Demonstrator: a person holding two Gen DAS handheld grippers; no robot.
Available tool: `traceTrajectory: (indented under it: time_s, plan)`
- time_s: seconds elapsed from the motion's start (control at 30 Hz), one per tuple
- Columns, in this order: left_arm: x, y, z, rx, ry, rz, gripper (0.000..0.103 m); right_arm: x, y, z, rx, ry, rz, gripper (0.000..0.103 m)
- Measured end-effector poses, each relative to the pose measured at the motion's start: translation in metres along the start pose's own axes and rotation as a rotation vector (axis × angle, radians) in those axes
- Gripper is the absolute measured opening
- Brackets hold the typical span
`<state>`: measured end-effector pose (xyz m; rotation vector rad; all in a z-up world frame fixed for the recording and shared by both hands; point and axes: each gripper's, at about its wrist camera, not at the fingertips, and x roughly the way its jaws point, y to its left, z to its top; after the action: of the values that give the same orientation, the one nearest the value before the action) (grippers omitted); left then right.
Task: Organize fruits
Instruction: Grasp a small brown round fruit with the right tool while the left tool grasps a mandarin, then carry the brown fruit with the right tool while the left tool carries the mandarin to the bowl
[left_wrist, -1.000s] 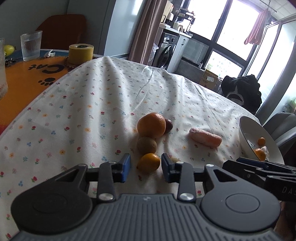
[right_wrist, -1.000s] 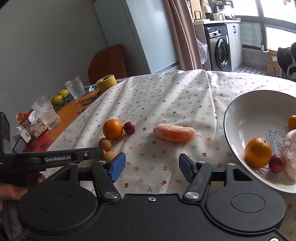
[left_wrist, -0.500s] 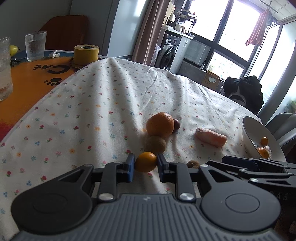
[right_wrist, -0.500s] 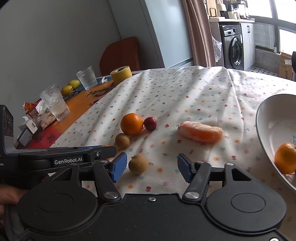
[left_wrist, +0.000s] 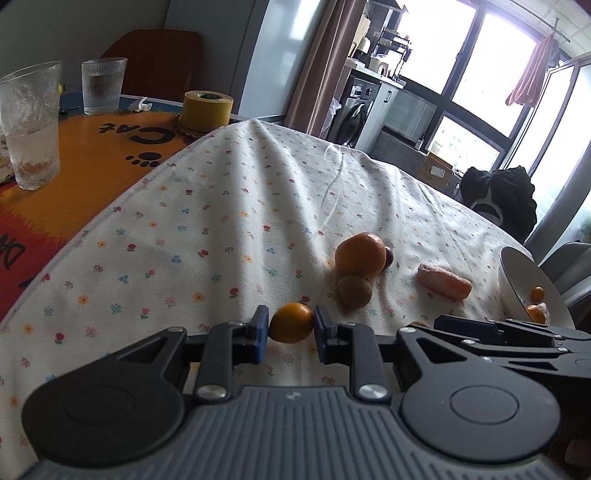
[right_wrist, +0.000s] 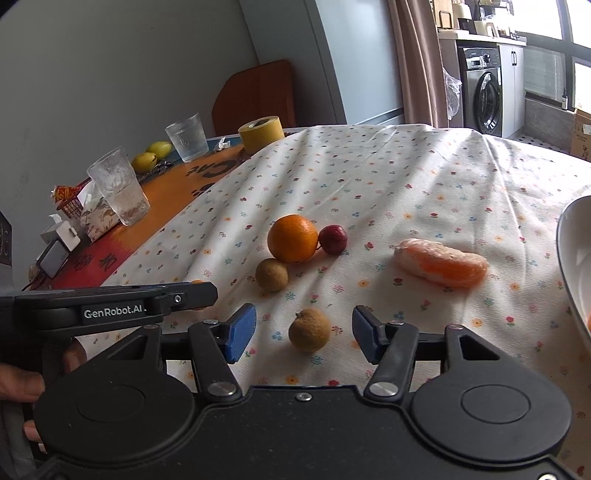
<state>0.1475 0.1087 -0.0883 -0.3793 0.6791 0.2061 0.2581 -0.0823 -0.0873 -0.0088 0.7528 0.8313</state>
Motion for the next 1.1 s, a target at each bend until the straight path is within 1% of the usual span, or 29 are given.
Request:
traceTrajectory:
  time_s: [0.17, 0.3, 0.33, 0.37, 0.4, 0.47, 0.67, 0.9, 1.1]
  plan:
    - [-0.004, 0.005, 0.0, -0.005, -0.004, -0.001, 0.024, 0.008, 0.005, 0.0, -0.013, 0.024, -0.002, 0.047]
    - [-0.006, 0.006, -0.001, -0.005, -0.007, -0.003, 0.024, 0.011, 0.006, 0.0, -0.023, 0.034, -0.012, 0.043]
    - [-0.006, 0.006, -0.001, -0.005, -0.007, -0.003, 0.024, 0.011, 0.006, 0.0, -0.028, 0.034, -0.017, 0.038]
    - [-0.006, 0.005, -0.001, -0.004, -0.006, -0.002, 0.024, 0.011, 0.006, 0.0, -0.03, 0.035, -0.025, 0.028]
    - [-0.006, 0.005, -0.001, -0.004, -0.006, -0.002, 0.024, 0.011, 0.006, 0.0, -0.031, 0.037, -0.037, 0.025]
    - [-0.006, 0.005, -0.001, -0.002, -0.007, -0.005, 0.024, 0.009, 0.002, 0.0, -0.023, 0.042, -0.034, 0.024]
    - [-0.008, -0.006, 0.001, 0.015, -0.013, -0.016, 0.024, -0.006, -0.009, 0.002, -0.011, 0.011, -0.064, 0.024]
    - [-0.01, -0.028, 0.006, 0.049, -0.026, -0.037, 0.024, -0.025, -0.025, 0.004, 0.018, -0.028, -0.095, 0.024]
    - [-0.011, -0.047, 0.01, 0.079, -0.035, -0.051, 0.024, -0.043, -0.037, 0.004, 0.032, -0.066, -0.141, 0.024]
